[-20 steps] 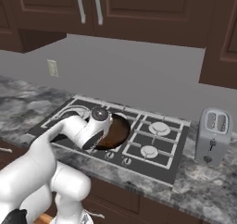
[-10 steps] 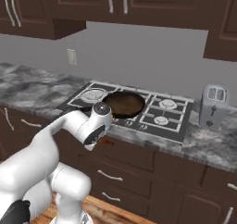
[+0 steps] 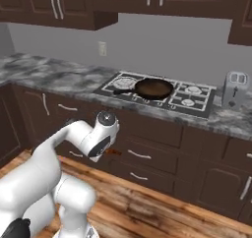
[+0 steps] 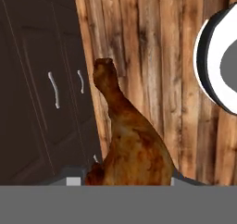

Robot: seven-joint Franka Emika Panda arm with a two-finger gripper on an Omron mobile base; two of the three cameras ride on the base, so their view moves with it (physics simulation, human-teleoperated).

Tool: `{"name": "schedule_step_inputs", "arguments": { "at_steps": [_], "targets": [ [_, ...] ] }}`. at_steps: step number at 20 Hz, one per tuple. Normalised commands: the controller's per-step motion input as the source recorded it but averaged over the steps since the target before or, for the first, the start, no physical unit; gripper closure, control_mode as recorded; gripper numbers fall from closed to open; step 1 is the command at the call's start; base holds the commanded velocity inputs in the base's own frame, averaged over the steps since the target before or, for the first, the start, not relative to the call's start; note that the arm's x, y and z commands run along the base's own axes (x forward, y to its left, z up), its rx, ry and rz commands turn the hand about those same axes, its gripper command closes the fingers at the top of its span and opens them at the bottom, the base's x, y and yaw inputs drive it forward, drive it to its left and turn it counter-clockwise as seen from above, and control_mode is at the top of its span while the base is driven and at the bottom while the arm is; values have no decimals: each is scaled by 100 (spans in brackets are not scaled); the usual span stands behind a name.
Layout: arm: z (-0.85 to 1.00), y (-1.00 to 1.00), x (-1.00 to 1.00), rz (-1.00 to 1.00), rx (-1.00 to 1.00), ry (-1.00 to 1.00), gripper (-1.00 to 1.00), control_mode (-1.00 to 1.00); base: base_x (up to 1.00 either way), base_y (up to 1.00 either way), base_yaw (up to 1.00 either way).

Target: Take the chicken drumsticks from the pan and place one on each plate on the dining counter.

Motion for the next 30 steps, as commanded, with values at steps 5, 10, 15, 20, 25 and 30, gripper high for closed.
{"name": "schedule_step_inputs", "arguments": {
  "at_steps": [5, 10, 15, 20, 25, 30],
  "targets": [
    [0, 0, 0, 0, 0, 0, 100, 100, -100, 44, 4],
    [0, 0, 0, 0, 0, 0, 100, 100, -100, 36, 1],
    [0, 0, 0, 0, 0, 0, 100, 100, -100, 26, 0],
    [0, 0, 0, 0, 0, 0, 100, 100, -100, 8, 0],
    [0, 0, 0, 0, 0, 0, 100, 100, -100, -10, 0],
    [0, 0, 0, 0, 0, 0, 100, 100, -100, -58, 1]
  ]
}}
